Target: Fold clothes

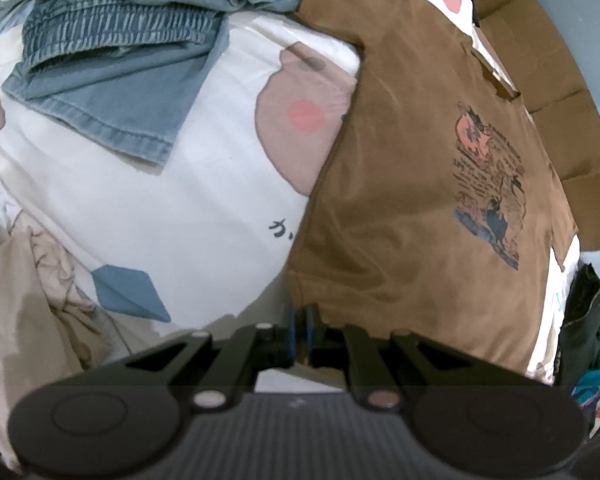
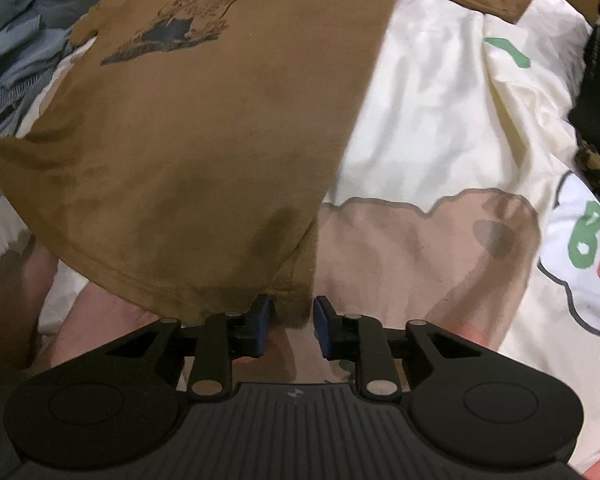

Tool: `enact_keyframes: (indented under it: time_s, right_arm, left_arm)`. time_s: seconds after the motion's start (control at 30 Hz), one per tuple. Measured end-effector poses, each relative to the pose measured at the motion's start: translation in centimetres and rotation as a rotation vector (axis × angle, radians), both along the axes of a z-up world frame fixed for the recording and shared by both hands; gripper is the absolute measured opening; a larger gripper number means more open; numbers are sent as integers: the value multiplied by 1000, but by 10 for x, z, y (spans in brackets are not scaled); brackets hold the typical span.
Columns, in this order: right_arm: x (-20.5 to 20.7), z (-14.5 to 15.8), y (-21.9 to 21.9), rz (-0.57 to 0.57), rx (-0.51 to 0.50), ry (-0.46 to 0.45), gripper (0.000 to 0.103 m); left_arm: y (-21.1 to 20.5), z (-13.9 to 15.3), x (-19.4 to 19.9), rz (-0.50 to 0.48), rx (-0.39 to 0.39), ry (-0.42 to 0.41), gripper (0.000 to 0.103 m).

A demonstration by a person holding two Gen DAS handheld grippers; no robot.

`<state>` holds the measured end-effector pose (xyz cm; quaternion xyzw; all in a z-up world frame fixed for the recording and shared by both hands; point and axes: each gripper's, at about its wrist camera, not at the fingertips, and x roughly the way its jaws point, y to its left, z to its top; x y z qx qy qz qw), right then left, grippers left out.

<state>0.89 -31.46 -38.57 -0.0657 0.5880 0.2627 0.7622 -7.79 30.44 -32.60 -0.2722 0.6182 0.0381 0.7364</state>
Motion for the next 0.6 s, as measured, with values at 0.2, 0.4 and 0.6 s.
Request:
enact_keyframes:
  time_s: [0.2, 0.4, 0.6]
  right_arm:
    - [3, 23, -10, -64, 37, 6, 4]
    - [7, 56, -27, -155, 89, 9, 3]
    - [10, 88, -44, -246, 142, 13, 2]
  left_arm:
    - [0, 1, -1, -3, -4, -5, 5]
    - [1, 14, -5, -10, -19, -32, 5]
    - [3, 33, -7, -18, -34, -75, 5]
